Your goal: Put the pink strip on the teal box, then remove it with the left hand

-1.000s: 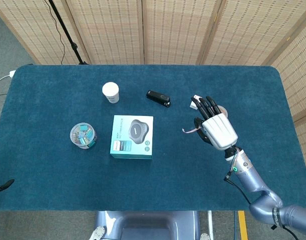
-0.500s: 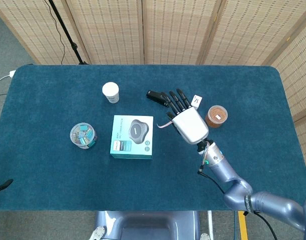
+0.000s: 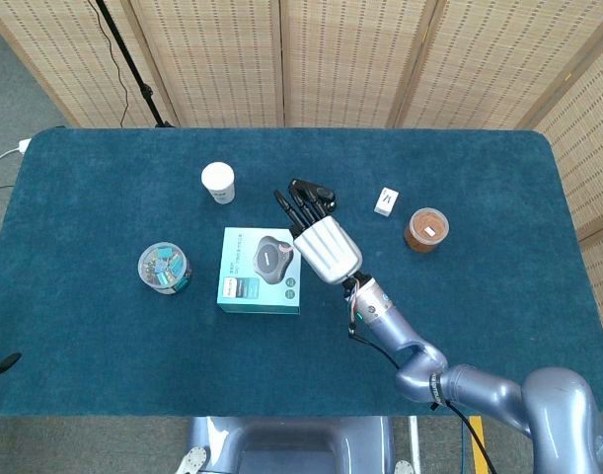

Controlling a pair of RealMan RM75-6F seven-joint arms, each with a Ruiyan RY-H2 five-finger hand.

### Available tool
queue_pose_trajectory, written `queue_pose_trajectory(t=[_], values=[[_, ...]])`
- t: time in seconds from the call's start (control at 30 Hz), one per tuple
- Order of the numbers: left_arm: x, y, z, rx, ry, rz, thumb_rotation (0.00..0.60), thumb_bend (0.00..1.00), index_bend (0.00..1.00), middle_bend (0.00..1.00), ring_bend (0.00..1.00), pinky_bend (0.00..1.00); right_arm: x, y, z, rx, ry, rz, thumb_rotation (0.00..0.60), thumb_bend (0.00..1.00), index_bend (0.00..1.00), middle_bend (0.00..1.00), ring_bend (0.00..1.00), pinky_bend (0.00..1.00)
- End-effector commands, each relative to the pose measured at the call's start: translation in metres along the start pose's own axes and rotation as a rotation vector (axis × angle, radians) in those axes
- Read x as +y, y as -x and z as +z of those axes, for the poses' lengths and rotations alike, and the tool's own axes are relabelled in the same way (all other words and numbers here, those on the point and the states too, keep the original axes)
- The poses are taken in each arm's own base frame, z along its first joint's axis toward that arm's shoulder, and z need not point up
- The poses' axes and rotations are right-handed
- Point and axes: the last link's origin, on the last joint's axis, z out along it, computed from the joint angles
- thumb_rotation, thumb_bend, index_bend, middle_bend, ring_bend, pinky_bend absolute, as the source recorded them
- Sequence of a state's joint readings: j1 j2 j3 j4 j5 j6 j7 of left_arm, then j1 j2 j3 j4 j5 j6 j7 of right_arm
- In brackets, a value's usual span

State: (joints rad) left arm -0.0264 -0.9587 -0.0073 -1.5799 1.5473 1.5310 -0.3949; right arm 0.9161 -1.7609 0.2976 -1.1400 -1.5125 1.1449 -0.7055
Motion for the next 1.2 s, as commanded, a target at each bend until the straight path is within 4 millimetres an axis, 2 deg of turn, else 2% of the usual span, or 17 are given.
queue_pose_trajectory(t=[0.03, 0.37, 0.57, 0.9, 1.2], values=[[-0.001, 0.000, 0.001, -0.002, -0.002, -0.002, 0.600, 0.00, 0.00, 0.00, 0.00, 0.00, -0.010, 0.002, 0.005, -0.009, -0.001, -0.028, 0.600, 0.49, 0.67, 0.00, 0.00, 0.00], [-0.002, -0.001, 0.002, 0.001, -0.015, -0.006, 0.600, 0.00, 0.00, 0.00, 0.00, 0.00, -0.046, -0.004, 0.016, 0.021, -0.028, -0.117, 0.600, 0.49, 0.67, 0.00, 0.00, 0.00], [-0.003, -0.003, 0.001, 0.004, -0.015, -0.013, 0.600, 0.00, 0.00, 0.00, 0.00, 0.00, -0.061, -0.002, 0.016, 0.025, -0.041, -0.146, 0.600, 0.49, 0.67, 0.00, 0.00, 0.00], [-0.004, -0.004, 0.001, 0.002, -0.014, -0.024, 0.600, 0.00, 0.00, 0.00, 0.00, 0.00, -0.076, 0.001, 0.018, 0.070, -0.061, -0.232, 0.600, 0.49, 0.66, 0.00, 0.00, 0.00], [-0.006, -0.006, -0.001, 0.004, -0.012, -0.032, 0.600, 0.00, 0.00, 0.00, 0.00, 0.00, -0.079, 0.002, 0.018, 0.095, -0.051, -0.264, 0.600, 0.49, 0.61, 0.00, 0.00, 0.00]])
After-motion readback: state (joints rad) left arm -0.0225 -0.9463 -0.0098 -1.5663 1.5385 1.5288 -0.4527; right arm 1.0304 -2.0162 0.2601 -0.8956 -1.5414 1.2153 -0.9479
